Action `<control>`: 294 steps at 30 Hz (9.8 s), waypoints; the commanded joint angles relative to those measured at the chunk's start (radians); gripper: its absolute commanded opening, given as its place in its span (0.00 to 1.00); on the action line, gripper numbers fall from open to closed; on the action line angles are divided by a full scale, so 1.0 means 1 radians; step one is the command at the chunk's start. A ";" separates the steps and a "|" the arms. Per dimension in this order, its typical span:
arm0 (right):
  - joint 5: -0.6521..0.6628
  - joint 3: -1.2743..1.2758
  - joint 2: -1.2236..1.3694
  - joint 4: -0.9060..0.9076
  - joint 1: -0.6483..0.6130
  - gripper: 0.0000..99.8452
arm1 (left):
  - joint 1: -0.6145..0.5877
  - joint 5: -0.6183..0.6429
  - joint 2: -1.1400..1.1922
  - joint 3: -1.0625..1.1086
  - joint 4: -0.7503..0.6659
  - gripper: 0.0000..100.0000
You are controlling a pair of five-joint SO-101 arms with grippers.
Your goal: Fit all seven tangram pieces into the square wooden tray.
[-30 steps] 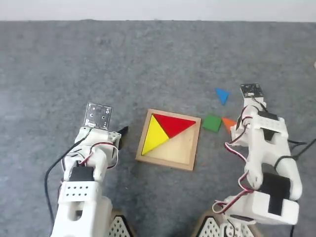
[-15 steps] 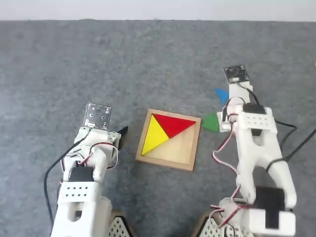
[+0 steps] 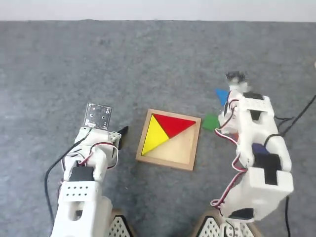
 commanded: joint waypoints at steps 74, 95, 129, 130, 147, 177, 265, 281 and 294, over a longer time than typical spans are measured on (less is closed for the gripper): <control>0.635 -0.029 -0.033 0.137 0.022 0.38 | 0.003 -0.037 -0.015 -0.007 -0.025 0.28; 0.563 0.023 -0.545 0.348 -0.018 0.38 | 0.003 -0.037 -0.015 -0.007 -0.026 0.28; 0.652 0.000 -0.120 0.084 -0.015 0.38 | -0.005 -0.038 -0.025 0.058 -0.028 0.28; 0.655 -0.018 -0.102 0.084 -0.015 0.38 | -0.005 -0.038 -0.025 0.058 -0.028 0.28; 0.658 -0.281 0.159 0.116 0.084 0.38 | 0.002 -0.038 -0.025 0.090 -0.094 0.28; 0.477 0.184 -0.351 0.070 0.053 0.38 | 0.002 -0.038 -0.025 0.090 -0.097 0.28; 0.305 0.183 -0.262 -0.134 0.064 0.38 | 0.003 -0.038 -0.025 0.090 -0.097 0.28; 0.253 -0.437 0.176 0.062 0.065 0.38 | 0.003 -0.038 -0.025 0.090 -0.097 0.28; 0.296 0.164 -0.243 -0.122 0.124 0.38 | 0.003 -0.038 -0.025 0.090 -0.097 0.28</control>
